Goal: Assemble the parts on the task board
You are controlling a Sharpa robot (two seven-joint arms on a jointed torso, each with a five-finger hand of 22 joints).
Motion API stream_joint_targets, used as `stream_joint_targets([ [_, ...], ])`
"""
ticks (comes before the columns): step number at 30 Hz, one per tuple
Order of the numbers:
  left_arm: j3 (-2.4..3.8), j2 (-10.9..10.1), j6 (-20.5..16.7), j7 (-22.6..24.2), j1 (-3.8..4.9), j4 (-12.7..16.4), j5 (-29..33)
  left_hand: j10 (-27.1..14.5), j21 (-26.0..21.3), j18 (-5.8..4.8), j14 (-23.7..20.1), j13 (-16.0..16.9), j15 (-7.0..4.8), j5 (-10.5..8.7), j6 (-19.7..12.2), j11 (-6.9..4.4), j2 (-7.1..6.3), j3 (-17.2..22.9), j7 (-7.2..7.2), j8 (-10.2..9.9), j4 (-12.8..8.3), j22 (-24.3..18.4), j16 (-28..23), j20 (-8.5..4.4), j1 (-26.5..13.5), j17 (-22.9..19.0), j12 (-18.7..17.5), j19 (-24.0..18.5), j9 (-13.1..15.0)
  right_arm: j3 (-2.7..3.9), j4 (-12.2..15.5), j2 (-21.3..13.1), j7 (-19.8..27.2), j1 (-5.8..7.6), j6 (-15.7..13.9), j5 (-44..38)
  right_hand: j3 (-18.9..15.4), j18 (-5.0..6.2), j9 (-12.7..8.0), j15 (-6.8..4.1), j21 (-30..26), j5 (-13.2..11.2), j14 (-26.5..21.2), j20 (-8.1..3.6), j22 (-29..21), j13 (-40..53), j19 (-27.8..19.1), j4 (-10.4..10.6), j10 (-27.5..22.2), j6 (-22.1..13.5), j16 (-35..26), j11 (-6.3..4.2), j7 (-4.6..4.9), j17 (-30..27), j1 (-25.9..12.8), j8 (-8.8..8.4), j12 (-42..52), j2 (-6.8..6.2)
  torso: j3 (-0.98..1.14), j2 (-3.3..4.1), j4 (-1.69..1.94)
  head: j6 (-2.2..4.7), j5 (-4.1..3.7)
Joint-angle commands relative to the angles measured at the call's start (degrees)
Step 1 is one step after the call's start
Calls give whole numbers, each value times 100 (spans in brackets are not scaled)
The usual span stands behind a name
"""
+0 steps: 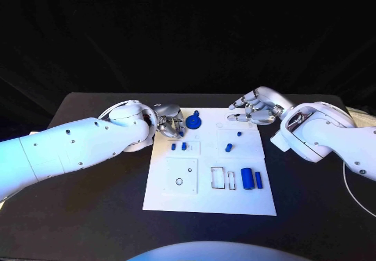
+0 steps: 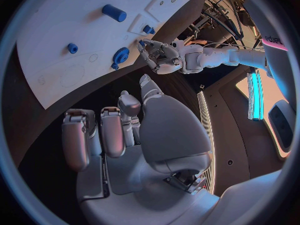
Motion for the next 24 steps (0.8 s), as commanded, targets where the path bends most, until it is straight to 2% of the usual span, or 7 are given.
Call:
stream_joint_targets([
  [1,-6,36,119,20,-7,-3,38,25,-11,-68,250,6,37,-37,50,-2,-2,-10,5,-26,-16,336,-22,50,-48,-12,-20,113,3,0,4,6,13,-4,85,-19,-41,24,9,-42,-22,36,304,-6,537,-1,-36,-2,-17,16,-22,5,20,126,13,-25,-6,57,0,2,-5,-10,11],
  [5,-11,64,156,-16,-14,-25,39,-20,-33,-63,238,6,45,-41,7,15,-13,-14,15,-78,-23,324,-28,55,-75,-28,-83,98,-23,0,4,3,12,-4,89,-17,-44,25,9,-42,-24,36,303,-7,534,-4,-38,1,-18,15,-25,5,20,123,11,-25,-10,58,-5,1,-4,-13,4],
  [14,-17,79,209,-48,-19,-44,39,-170,-67,-58,214,-13,102,-42,-90,85,-65,-25,70,-193,-24,312,-46,98,-161,-86,-250,73,-88,0,8,-5,8,-4,93,-16,-44,25,9,-42,-24,36,303,-7,534,-4,-38,1,-18,15,-25,5,20,123,11,-25,-10,58,-2,-3,3,-26,-8],
  [24,-20,68,115,30,-21,-48,70,-297,-114,-48,188,-29,134,-40,-132,125,-119,-40,84,-248,-9,283,-83,130,-243,-168,-346,49,-126,0,9,-13,3,-5,105,-16,-44,25,9,-42,-24,36,303,-7,534,-4,-38,1,-18,15,-25,5,20,123,11,-25,-10,58,-6,-3,5,-19,-3],
])
